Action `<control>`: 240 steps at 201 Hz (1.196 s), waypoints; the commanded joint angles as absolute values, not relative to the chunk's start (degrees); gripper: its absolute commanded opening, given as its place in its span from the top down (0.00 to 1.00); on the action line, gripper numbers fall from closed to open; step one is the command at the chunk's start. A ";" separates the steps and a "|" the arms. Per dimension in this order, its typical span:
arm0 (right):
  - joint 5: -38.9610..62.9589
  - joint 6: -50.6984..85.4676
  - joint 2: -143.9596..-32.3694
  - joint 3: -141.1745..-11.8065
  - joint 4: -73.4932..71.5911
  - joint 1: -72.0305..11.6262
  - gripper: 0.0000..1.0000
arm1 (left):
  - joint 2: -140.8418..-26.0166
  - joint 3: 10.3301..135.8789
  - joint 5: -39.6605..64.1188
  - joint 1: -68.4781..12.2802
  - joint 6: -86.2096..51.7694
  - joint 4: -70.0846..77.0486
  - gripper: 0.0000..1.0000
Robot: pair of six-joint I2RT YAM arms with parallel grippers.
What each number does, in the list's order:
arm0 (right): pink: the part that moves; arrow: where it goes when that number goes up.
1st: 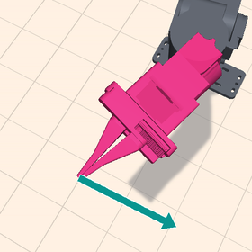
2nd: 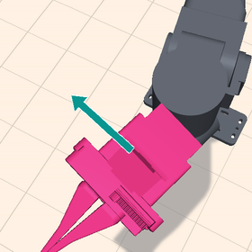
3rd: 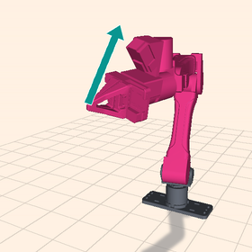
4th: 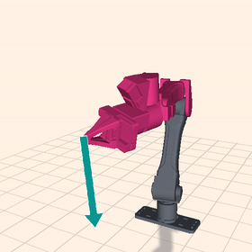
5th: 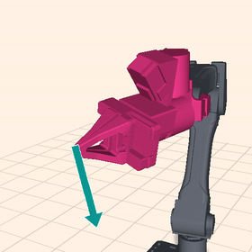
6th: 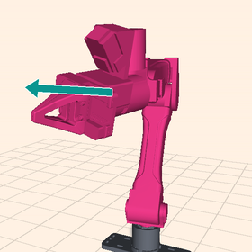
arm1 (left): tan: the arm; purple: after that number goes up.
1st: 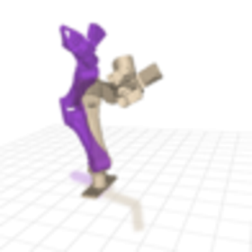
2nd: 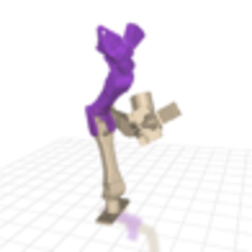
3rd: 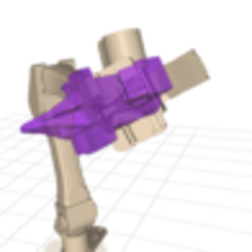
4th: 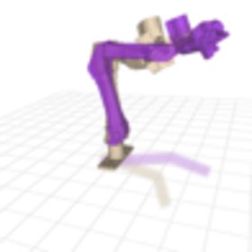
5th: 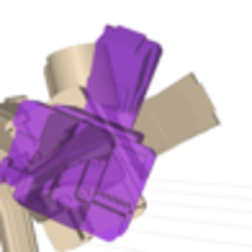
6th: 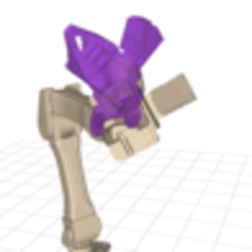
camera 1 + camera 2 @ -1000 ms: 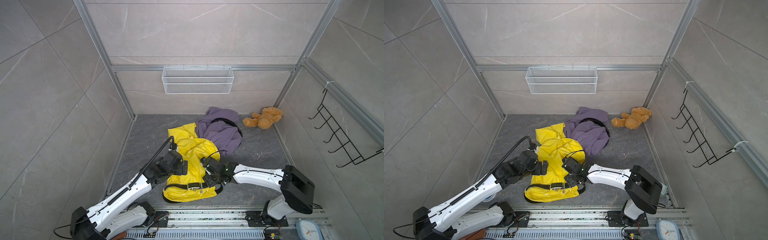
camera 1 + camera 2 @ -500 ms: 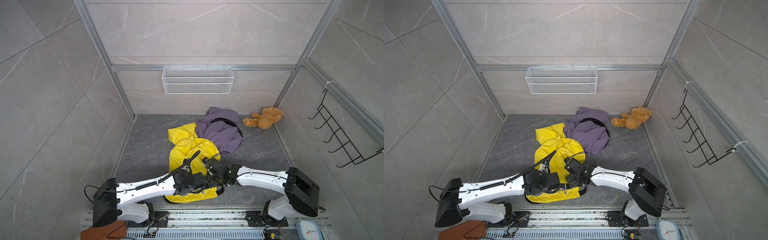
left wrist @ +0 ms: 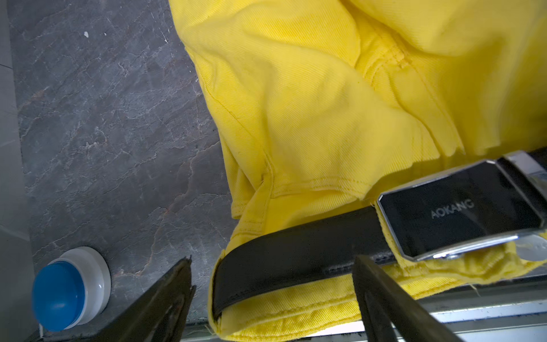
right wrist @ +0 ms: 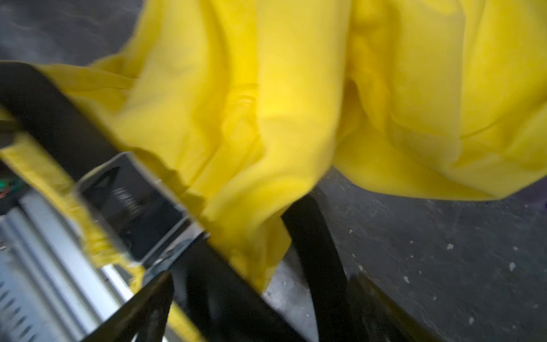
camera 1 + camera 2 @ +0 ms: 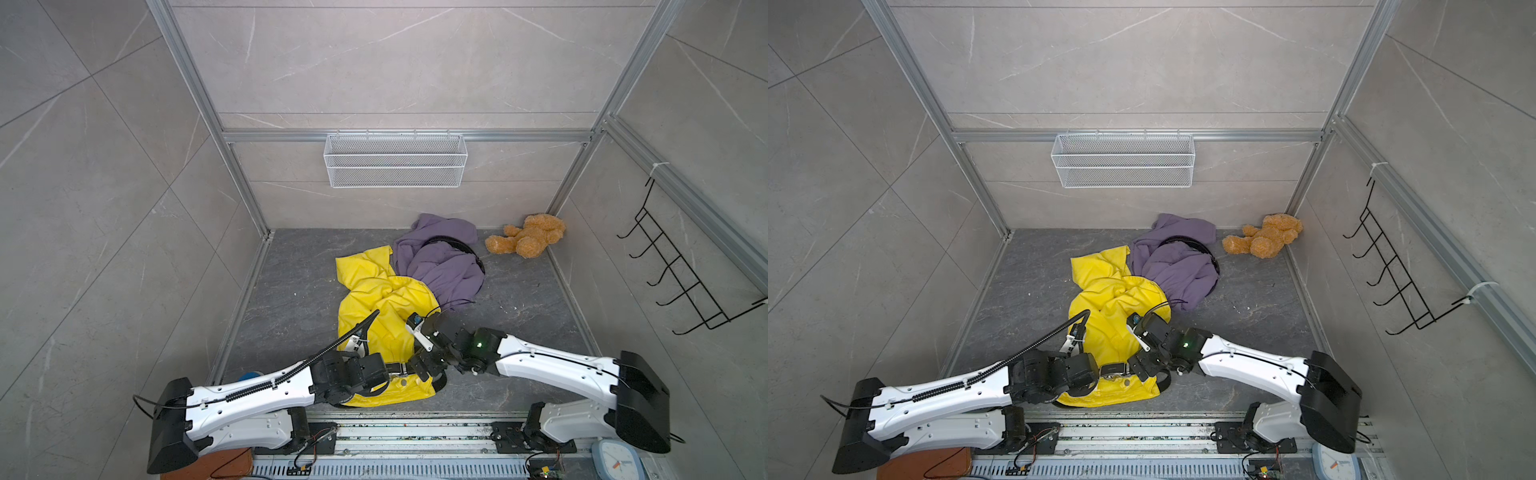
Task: Remove the belt from the trousers
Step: Adjust the trousers at the center of the board.
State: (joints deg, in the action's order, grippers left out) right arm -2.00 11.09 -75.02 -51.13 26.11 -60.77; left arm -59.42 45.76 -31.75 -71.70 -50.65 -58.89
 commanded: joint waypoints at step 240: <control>-27.27 -14.04 -88.20 -43.62 7.14 -56.51 0.11 | -59.12 42.74 -3.22 -50.71 -16.49 -35.72 0.16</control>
